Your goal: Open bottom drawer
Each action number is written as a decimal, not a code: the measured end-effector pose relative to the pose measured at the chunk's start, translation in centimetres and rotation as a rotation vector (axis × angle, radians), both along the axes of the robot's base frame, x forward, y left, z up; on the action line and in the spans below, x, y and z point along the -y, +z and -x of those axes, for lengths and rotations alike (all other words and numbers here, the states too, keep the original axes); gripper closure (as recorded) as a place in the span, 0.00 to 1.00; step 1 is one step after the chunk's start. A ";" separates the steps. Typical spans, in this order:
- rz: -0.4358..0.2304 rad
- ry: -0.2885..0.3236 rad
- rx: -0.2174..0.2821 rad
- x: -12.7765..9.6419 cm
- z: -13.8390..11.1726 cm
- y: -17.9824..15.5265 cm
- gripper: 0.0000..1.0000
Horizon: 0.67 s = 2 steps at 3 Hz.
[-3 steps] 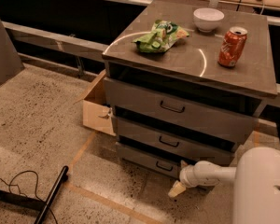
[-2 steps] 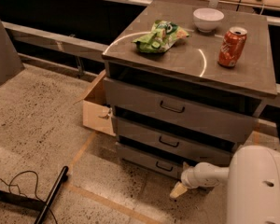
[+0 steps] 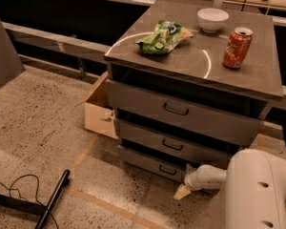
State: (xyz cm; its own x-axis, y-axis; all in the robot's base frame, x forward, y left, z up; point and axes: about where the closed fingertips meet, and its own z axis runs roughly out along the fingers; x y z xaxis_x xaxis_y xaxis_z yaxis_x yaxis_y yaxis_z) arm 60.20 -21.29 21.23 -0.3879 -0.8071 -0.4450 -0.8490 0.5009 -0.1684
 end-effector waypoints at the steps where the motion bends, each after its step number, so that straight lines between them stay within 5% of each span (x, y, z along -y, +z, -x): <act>1: 0.009 0.013 0.015 0.2 -1.2 -0.6 0.00; 2: 0.019 0.041 0.024 0.1 -2.4 -1.4 0.00</act>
Offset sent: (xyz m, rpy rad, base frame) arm 0.0412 -0.0028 -0.0193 -0.0342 -0.0405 0.0709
